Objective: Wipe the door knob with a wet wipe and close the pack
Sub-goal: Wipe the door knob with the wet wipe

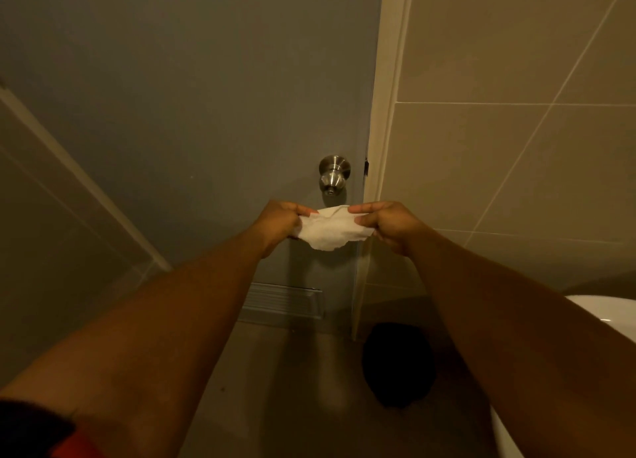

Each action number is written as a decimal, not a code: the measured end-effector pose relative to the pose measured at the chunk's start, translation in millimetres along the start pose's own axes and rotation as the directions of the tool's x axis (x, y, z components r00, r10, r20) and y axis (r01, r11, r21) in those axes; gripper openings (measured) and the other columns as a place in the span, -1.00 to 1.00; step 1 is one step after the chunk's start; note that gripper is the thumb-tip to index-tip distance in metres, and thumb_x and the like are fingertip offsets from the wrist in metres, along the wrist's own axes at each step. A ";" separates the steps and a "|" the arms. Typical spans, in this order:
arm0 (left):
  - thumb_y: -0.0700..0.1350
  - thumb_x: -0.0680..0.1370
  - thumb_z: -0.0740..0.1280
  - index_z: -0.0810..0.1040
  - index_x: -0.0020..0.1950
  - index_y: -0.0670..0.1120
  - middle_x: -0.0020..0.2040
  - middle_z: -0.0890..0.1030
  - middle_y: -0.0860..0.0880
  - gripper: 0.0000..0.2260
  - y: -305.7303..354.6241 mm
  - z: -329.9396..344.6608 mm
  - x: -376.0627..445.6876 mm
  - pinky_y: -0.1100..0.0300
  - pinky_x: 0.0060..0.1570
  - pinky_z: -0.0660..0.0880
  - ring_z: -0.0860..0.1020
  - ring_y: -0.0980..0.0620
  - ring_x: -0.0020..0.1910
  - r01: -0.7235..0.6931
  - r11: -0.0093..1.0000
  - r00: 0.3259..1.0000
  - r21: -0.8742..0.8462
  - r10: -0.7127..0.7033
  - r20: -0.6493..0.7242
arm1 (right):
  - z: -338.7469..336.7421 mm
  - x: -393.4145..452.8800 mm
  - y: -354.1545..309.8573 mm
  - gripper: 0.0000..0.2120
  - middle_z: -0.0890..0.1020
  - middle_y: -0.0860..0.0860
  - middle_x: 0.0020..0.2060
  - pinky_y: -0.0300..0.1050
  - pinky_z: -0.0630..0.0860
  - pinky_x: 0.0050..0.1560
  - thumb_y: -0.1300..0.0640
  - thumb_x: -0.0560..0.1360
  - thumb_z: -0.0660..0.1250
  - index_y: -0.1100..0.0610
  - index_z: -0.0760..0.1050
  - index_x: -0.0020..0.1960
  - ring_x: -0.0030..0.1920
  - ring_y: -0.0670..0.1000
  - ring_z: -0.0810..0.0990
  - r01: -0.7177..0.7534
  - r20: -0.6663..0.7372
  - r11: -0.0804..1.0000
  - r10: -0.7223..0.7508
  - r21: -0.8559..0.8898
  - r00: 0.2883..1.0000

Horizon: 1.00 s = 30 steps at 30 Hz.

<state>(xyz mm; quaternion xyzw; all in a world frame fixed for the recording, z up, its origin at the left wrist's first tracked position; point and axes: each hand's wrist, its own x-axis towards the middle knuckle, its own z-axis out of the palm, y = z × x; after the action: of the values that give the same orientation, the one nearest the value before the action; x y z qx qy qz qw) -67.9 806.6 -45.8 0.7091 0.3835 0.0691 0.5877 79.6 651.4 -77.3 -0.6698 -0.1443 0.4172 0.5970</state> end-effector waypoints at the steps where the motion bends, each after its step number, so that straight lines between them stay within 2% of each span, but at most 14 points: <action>1: -0.35 0.50 0.33 0.59 0.20 -0.33 0.14 0.62 -0.27 -0.73 0.4 -0.9 -0.2 0.04 0.08 0.53 0.56 -0.14 -0.02 -0.008 1.000 1.000 -0.004 0.008 -0.010 | -2.1 0.4 -2.4 -0.74 0.58 0.11 0.13 -0.06 0.57 0.14 0.43 0.47 0.33 0.11 0.67 -0.06 0.13 0.16 0.57 -0.004 0.020 1.000 0.004 -0.002 1.000; 4: -0.14 0.39 0.53 0.69 0.06 -0.22 -0.07 0.70 -0.13 -0.72 -1.7 -4.9 -2.1 0.28 -0.18 0.55 0.62 0.00 -0.14 -0.100 0.995 0.995 -0.004 0.100 0.004 | -5.7 0.8 -11.7 -0.71 0.60 0.09 0.09 -0.15 0.62 0.01 0.45 0.46 0.32 0.11 0.68 -0.07 0.09 0.13 0.60 0.013 0.054 1.000 -0.013 -0.003 0.998; 5: -0.12 0.34 0.57 0.70 0.01 -0.21 -0.11 0.71 -0.11 -0.70 -1.6 -5.7 -1.9 0.30 -0.22 0.53 0.63 0.03 -0.19 -0.124 0.992 0.992 -0.009 0.124 -0.006 | -5.7 1.0 -15.6 -0.72 0.60 0.09 0.08 -0.16 0.63 -0.01 0.44 0.46 0.32 0.11 0.68 -0.08 0.09 0.13 0.61 0.027 0.056 1.000 -0.027 -0.004 0.998; 8: -0.19 0.35 0.56 0.68 -0.04 -0.25 -0.16 0.67 -0.14 -0.76 3.1 -4.5 3.3 0.31 -0.33 0.54 0.61 0.07 -0.30 -0.170 0.982 0.982 -0.081 0.162 -0.097 | -4.1 -0.2 -25.6 -0.76 0.62 0.12 0.10 -0.10 0.62 0.04 0.39 0.47 0.37 0.09 0.68 -0.06 0.08 0.13 0.62 0.084 0.025 0.996 -0.084 -0.033 0.996; 10: -0.17 0.42 0.51 0.66 -0.11 -0.18 -0.19 0.64 -0.12 -0.88 8.9 -4.2 7.7 0.32 -0.43 0.51 0.58 0.11 -0.37 -0.185 0.975 0.976 -0.126 0.167 -0.142 | -3.0 -1.3 -30.0 -0.78 0.63 0.11 0.08 -0.11 0.64 -0.01 0.37 0.46 0.39 0.09 0.67 -0.05 0.02 0.11 0.63 0.135 -0.034 0.990 -0.136 -0.029 0.990; 12: -0.15 0.48 0.45 0.62 -0.13 -0.12 -0.15 0.62 -0.11 -0.94 14.2 -4.7 12.3 0.27 -0.35 0.55 0.57 0.07 -0.30 -0.199 0.970 0.968 -0.137 0.173 -0.182 | -0.6 -0.7 -33.5 -0.80 0.64 0.14 0.06 -0.11 0.65 -0.01 0.36 0.44 0.43 0.10 0.67 -0.05 -0.01 0.10 0.64 0.214 -0.135 0.976 -0.217 -0.032 0.967; 15: -0.09 0.53 0.39 0.59 -0.02 -0.12 -0.08 0.62 -0.10 -0.89 21.9 -3.4 20.8 0.19 -0.22 0.54 0.55 0.01 -0.18 -0.209 0.975 0.956 -0.076 0.188 -0.224 | 5.4 3.4 -38.4 -0.82 0.67 0.15 0.01 -0.08 0.59 0.09 0.33 0.41 0.48 0.16 0.67 -0.01 -0.01 0.10 0.63 0.307 -0.297 0.947 -0.320 -0.092 0.900; 17: -0.04 0.54 0.38 0.59 0.00 -0.11 -0.05 0.62 -0.10 -0.85 26.9 -1.3 27.5 0.21 -0.25 0.52 0.55 -0.02 -0.13 -0.199 0.978 0.953 -0.056 0.180 -0.243 | 9.1 7.4 -40.8 -0.80 0.68 0.12 -0.02 -0.13 0.57 0.06 0.29 0.41 0.49 0.19 0.67 0.03 -0.03 0.08 0.63 0.321 -0.365 0.939 -0.345 -0.127 0.865; 20: -0.01 0.54 0.37 0.58 -0.04 -0.07 -0.04 0.62 -0.08 -0.86 30.7 0.8 37.4 0.17 -0.18 0.50 0.55 -0.01 -0.10 -0.203 0.979 0.946 -0.032 0.188 -0.264 | 14.3 13.1 -40.9 -0.81 0.68 0.07 -0.02 -0.21 0.55 -0.04 0.23 0.43 0.48 0.18 0.67 0.05 -0.05 0.05 0.62 0.317 -0.445 0.931 -0.365 -0.181 0.818; 22: 0.00 0.53 0.38 0.59 -0.07 -0.06 -0.04 0.64 -0.09 -0.86 30.9 1.5 44.0 0.13 -0.09 0.53 0.55 -0.01 -0.09 -0.207 0.978 0.938 -0.023 0.192 -0.288 | 17.7 17.6 -38.9 -0.82 0.68 0.06 -0.02 -0.31 0.50 -0.14 0.21 0.46 0.46 0.18 0.67 0.05 -0.08 0.03 0.61 0.321 -0.474 0.922 -0.387 -0.217 0.791; 24: 0.00 0.52 0.39 0.62 -0.04 -0.09 0.00 0.65 -0.10 -0.84 31.1 2.5 50.8 0.09 0.01 0.56 0.57 -0.03 -0.06 -0.195 0.980 0.934 -0.044 0.172 -0.312 | 21.8 21.8 -38.0 -0.82 0.68 0.09 -0.01 -0.30 0.49 -0.11 0.22 0.48 0.43 0.19 0.67 0.07 -0.09 0.01 0.60 0.330 -0.483 0.908 -0.418 -0.260 0.770; 27: -0.03 0.52 0.39 0.64 -0.02 -0.13 -0.04 0.65 -0.08 -0.82 32.1 3.1 60.2 0.15 -0.01 0.53 0.57 -0.01 -0.09 -0.189 0.981 0.918 -0.030 0.166 -0.359 | 26.6 29.1 -37.8 -0.81 0.67 0.13 0.04 -0.24 0.45 0.01 0.24 0.53 0.35 0.23 0.65 0.11 -0.07 0.01 0.57 0.322 -0.454 0.871 -0.472 -0.370 0.756; 30: -0.10 0.50 0.41 0.60 -0.11 -0.12 -0.10 0.63 -0.07 -0.91 28.8 7.2 67.1 0.16 -0.08 0.52 0.57 -0.01 -0.13 -0.185 0.983 0.907 -0.008 0.167 -0.387 | 28.8 39.4 -32.6 -0.79 0.65 0.17 0.06 -0.20 0.48 -0.01 0.24 0.55 0.32 0.27 0.62 0.14 0.02 0.12 0.61 0.275 -0.402 0.858 -0.458 -0.433 0.793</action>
<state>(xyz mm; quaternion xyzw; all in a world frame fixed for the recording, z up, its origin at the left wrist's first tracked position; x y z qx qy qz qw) -4.0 842.5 -46.1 0.7002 0.4241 0.2680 0.5080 92.5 706.2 -60.7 -0.8074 -0.1892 0.0742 0.5539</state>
